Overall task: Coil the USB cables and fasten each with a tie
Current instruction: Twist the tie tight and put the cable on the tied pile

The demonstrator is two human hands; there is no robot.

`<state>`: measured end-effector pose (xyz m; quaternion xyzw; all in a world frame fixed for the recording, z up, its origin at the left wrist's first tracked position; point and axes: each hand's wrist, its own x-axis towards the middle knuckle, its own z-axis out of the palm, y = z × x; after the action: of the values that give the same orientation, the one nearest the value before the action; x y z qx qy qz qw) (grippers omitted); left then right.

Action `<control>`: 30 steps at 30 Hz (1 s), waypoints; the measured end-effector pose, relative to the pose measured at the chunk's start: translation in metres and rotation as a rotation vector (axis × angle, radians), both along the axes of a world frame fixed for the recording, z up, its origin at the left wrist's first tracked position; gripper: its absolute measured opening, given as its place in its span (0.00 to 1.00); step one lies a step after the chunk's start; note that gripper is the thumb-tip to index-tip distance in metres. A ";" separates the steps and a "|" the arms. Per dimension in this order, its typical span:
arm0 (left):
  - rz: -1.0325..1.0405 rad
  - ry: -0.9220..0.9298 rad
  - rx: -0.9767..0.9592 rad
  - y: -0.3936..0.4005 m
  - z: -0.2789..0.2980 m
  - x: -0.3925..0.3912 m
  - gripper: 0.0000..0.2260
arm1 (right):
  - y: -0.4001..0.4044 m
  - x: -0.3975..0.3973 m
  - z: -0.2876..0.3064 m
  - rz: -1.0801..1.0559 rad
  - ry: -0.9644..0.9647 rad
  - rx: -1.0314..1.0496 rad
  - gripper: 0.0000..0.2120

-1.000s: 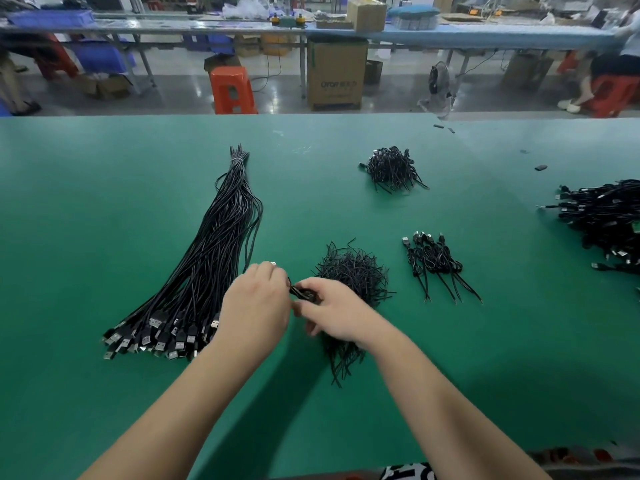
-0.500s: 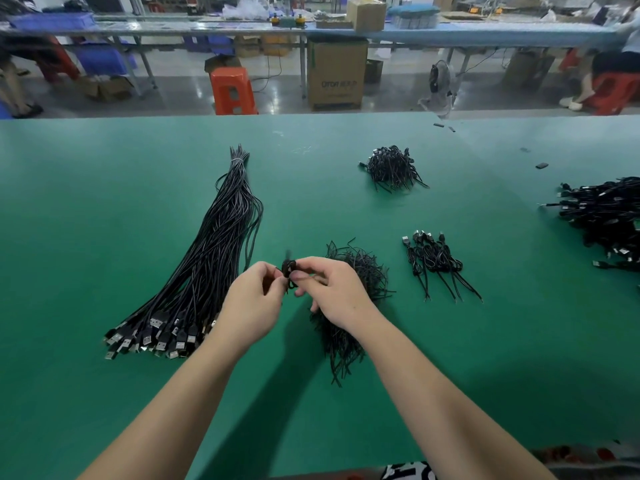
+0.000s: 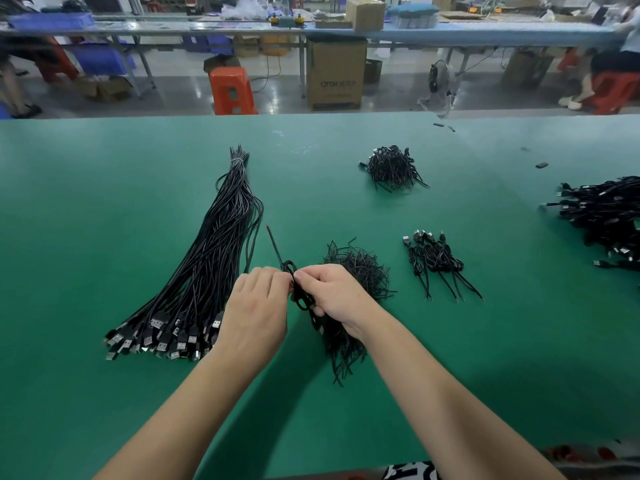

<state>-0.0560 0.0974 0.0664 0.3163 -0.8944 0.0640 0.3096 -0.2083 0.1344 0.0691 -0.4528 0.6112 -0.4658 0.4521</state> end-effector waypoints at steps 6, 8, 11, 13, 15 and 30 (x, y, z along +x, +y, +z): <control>-0.015 0.004 0.056 -0.001 0.001 0.002 0.06 | -0.005 0.004 -0.002 0.003 0.052 0.040 0.11; -0.010 0.067 0.162 0.000 0.002 0.004 0.05 | -0.006 0.005 -0.003 -0.021 0.052 0.035 0.05; -0.022 0.148 0.361 0.000 0.004 0.006 0.04 | -0.005 0.006 -0.004 -0.036 0.058 0.019 0.05; -0.023 0.156 0.437 -0.001 0.006 0.008 0.02 | -0.006 0.006 -0.002 -0.030 0.069 0.027 0.06; -0.026 0.150 0.470 -0.002 0.007 0.009 0.02 | -0.007 0.005 -0.002 -0.020 0.085 0.042 0.05; 0.047 0.576 1.124 -0.018 0.016 0.018 0.04 | -0.004 0.007 0.004 0.121 0.010 -0.056 0.09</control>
<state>-0.0384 0.0790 0.0822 0.4546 -0.6649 -0.4968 0.3230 -0.2014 0.1300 0.0727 -0.5038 0.5717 -0.4524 0.4634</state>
